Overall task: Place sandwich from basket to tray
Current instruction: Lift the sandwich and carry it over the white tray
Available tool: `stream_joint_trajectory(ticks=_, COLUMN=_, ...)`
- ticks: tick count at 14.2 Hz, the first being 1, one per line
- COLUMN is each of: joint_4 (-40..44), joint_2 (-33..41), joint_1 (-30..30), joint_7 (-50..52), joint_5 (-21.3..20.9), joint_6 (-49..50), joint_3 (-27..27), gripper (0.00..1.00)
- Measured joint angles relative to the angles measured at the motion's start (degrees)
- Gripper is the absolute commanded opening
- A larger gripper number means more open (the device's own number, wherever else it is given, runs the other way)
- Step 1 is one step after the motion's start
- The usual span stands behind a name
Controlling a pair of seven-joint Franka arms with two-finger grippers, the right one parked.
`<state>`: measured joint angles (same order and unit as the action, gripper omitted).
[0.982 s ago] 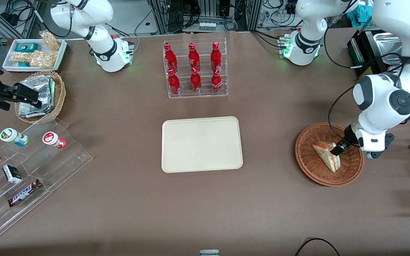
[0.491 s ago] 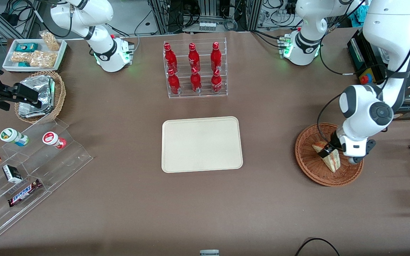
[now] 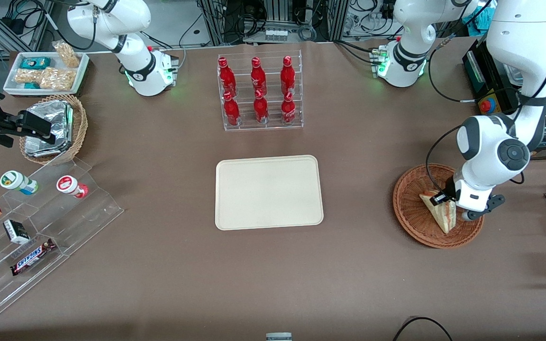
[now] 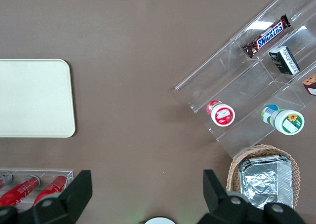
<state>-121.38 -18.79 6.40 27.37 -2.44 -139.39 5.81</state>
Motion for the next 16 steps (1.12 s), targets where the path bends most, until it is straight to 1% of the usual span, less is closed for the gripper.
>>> stream_joint_trajectory(ticks=2, joint_4=3.1, joint_2=0.7, joint_1=-1.3, joint_7=-0.5, joint_5=-0.2, joint_6=6.6, joint_3=0.8, gripper=0.08)
stream_joint_trajectory(ticks=4, joint_4=5.5, joint_2=1.8, joint_1=-5.3, joint_7=-1.7, joint_5=-0.9, joint_6=11.5, joint_3=1.5, gripper=0.09)
stream_joint_trajectory(ticks=5, joint_4=6.1, joint_2=2.3, joint_1=-7.6, joint_7=-4.8, joint_5=-1.5, joint_6=12.5, joint_3=1.7, gripper=0.09)
stream_joint_trajectory(ticks=7, joint_4=6.7, joint_2=2.6, joint_1=-12.0, joint_7=-11.5, joint_5=-1.5, joint_6=13.1, joint_3=2.7, gripper=0.03)
stream_joint_trajectory(ticks=8, joint_4=6.8, joint_2=2.4, joint_1=-14.5, joint_7=-11.7, joint_5=-1.5, joint_6=13.0, joint_3=3.3, gripper=0.01)
stream_joint_trajectory(ticks=10, joint_4=8.0, joint_2=1.1, joint_1=-20.2, joint_7=-9.1, joint_5=-1.5, joint_6=12.5, joint_3=3.9, gripper=0.01)
stream_joint_trajectory(ticks=11, joint_4=9.7, joint_2=-0.2, joint_1=-23.3, joint_7=-6.3, joint_5=-1.5, joint_6=12.3, joint_3=4.0, gripper=0.01)
stream_joint_trajectory(ticks=16, joint_4=23.1, joint_2=-10.1, joint_1=-35.4, joint_7=10.5, joint_5=-1.5, joint_6=12.0, joint_3=4.2, gripper=0.01)
